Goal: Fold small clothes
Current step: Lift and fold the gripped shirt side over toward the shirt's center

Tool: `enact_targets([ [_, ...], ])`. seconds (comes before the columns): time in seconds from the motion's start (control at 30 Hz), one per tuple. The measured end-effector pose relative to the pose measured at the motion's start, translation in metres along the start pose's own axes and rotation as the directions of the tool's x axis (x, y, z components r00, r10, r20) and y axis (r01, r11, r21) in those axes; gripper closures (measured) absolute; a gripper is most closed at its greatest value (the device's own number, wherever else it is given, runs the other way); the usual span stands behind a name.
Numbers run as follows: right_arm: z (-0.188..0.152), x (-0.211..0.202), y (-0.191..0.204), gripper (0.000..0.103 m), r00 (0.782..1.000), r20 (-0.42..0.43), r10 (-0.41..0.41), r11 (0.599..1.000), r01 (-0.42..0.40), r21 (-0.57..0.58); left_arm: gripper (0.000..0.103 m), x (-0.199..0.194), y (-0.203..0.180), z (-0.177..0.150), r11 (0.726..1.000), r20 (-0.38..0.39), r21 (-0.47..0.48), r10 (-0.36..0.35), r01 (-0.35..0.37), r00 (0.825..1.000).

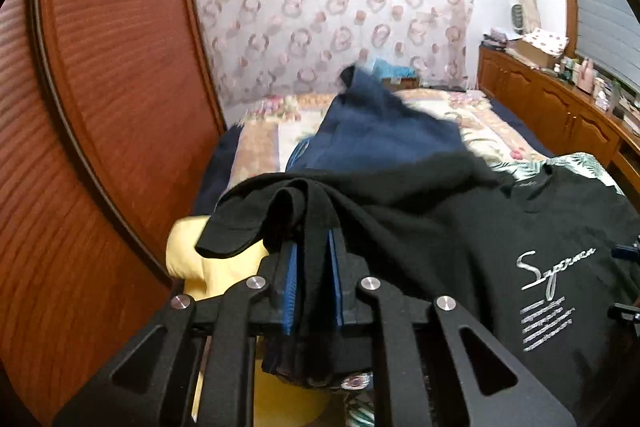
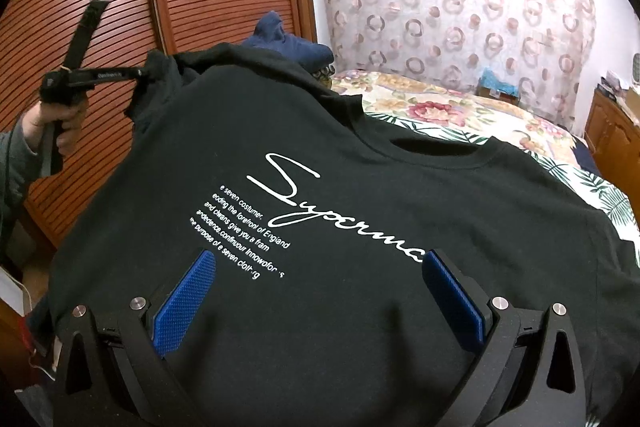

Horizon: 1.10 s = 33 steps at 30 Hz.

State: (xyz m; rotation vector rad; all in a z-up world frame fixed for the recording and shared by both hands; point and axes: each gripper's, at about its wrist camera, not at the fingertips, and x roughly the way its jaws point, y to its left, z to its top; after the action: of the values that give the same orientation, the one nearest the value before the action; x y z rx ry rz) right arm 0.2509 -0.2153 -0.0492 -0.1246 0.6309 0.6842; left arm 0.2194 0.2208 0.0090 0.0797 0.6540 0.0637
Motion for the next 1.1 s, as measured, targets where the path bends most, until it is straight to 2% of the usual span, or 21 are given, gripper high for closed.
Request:
enact_targets([
  [0.27,-0.001,-0.002,-0.001,0.000,1.000,0.009,-0.002,1.000,0.002,0.007,0.091,-0.026,-0.025,0.023,0.998,0.086,0.061,-0.038,0.033,0.996],
  [0.33,-0.002,-0.002,-0.002,0.000,1.000,0.010,-0.003,1.000,0.003,0.013,0.091,-0.030,-0.034,0.031,0.995,0.103,0.095,0.005,-0.015,0.995],
  [0.43,-0.002,-0.002,-0.002,0.000,1.000,0.010,-0.003,1.000,0.003,0.019,0.093,-0.026,-0.037,0.033,0.994,0.065,0.112,0.003,-0.010,0.998],
  [0.57,-0.004,-0.005,-0.003,0.000,1.000,0.019,0.000,1.000,0.000,0.023,0.092,-0.012,-0.027,0.024,0.993,0.027,0.107,0.044,-0.047,0.999],
  [0.67,-0.004,-0.005,-0.004,0.000,1.000,0.019,0.003,1.000,-0.004,0.027,0.073,-0.002,-0.009,0.016,0.997,0.000,0.053,0.062,-0.062,0.998],
  [0.7,-0.004,-0.004,-0.005,0.000,1.000,0.017,0.004,1.000,-0.004,0.027,0.060,0.000,-0.003,0.012,0.997,-0.008,0.034,0.066,-0.066,0.998],
  [0.77,-0.005,-0.004,-0.005,0.000,1.000,0.014,0.006,1.000,-0.006,0.027,0.052,0.003,0.003,0.005,0.998,-0.019,0.012,0.069,-0.069,0.997],
  [1.0,-0.004,0.001,-0.005,0.000,1.000,0.003,0.006,1.000,-0.006,0.024,0.052,0.030,0.006,-0.011,0.999,-0.060,-0.003,0.038,-0.039,0.997],
  [1.1,-0.004,0.000,-0.006,0.000,1.000,0.005,0.005,1.000,-0.005,0.027,0.074,0.036,0.003,-0.008,0.999,-0.055,0.012,0.038,-0.038,0.998],
])
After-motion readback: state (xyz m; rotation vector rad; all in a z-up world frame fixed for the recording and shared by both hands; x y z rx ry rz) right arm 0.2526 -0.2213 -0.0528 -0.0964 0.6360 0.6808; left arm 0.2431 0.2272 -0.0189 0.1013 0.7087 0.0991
